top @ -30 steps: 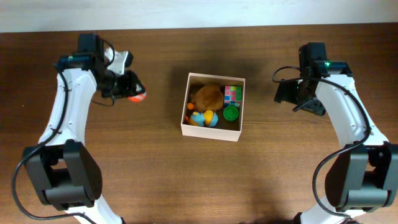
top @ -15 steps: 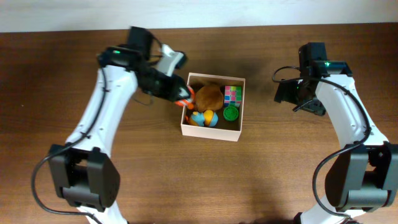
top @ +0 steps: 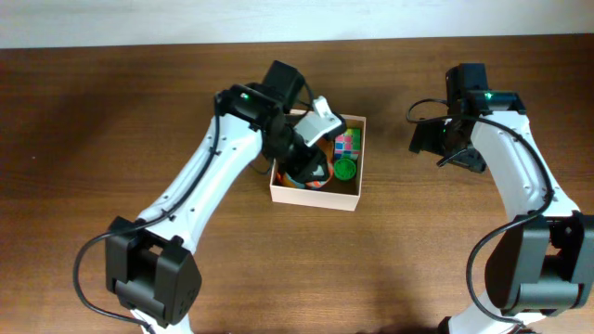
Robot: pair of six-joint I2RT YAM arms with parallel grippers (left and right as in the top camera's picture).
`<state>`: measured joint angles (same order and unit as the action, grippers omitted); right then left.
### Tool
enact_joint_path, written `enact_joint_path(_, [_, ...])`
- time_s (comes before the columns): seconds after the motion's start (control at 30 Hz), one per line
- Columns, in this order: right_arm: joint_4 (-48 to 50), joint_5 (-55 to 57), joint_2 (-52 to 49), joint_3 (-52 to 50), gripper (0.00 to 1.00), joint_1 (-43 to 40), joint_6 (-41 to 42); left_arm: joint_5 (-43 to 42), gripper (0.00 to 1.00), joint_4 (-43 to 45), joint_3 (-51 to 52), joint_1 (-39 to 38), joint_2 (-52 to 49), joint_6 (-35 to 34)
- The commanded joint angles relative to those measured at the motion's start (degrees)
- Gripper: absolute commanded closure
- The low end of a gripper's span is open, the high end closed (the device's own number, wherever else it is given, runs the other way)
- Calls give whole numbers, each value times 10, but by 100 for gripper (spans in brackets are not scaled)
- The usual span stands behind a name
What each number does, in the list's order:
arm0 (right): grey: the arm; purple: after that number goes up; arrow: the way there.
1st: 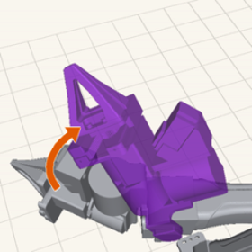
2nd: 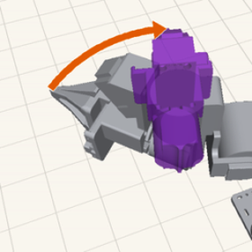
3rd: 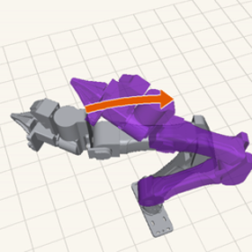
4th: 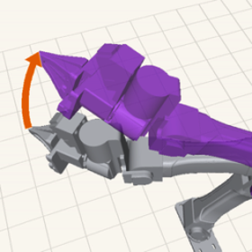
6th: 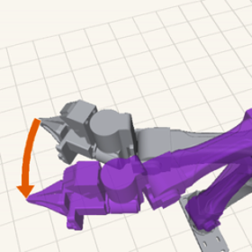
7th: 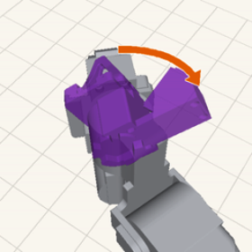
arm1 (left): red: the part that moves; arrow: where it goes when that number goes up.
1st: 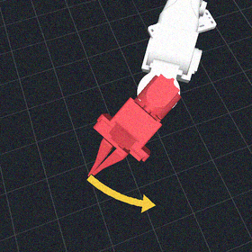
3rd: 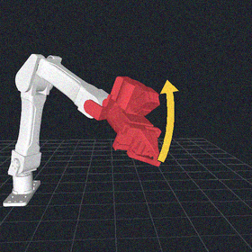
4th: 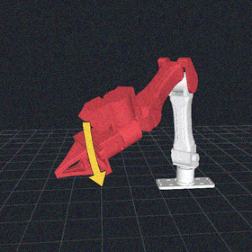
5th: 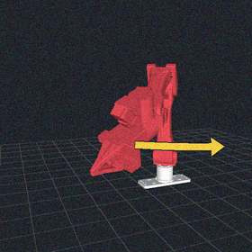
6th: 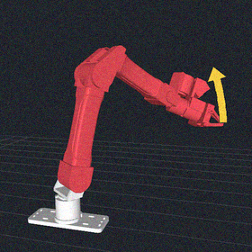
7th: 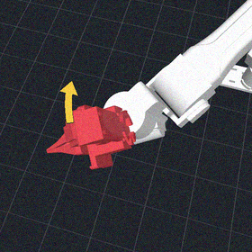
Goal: Pack container
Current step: 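Carry the ball with the left gripper into the box and release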
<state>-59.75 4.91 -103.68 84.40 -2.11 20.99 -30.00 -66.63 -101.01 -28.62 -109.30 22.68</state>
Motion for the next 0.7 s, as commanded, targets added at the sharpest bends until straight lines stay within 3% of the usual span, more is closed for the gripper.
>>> enact_joint_path(0.0, [0, 1, 0, -3, 1, -2, 5, 46, 79, 18, -1, -14, 12, 23])
enact_joint_path(0.4, [0, 1, 0, -3, 1, -2, 5, 65, 67, 39, -1, -13, 11, 23])
enact_joint_path(0.53, [0, 1, 0, -3, 1, -2, 5, 65, 56, 50, -1, -13, 10, 23])
enact_joint_path(0.67, [0, 1, 0, -3, 1, -2, 5, 65, 32, 54, -1, -13, 10, 23])
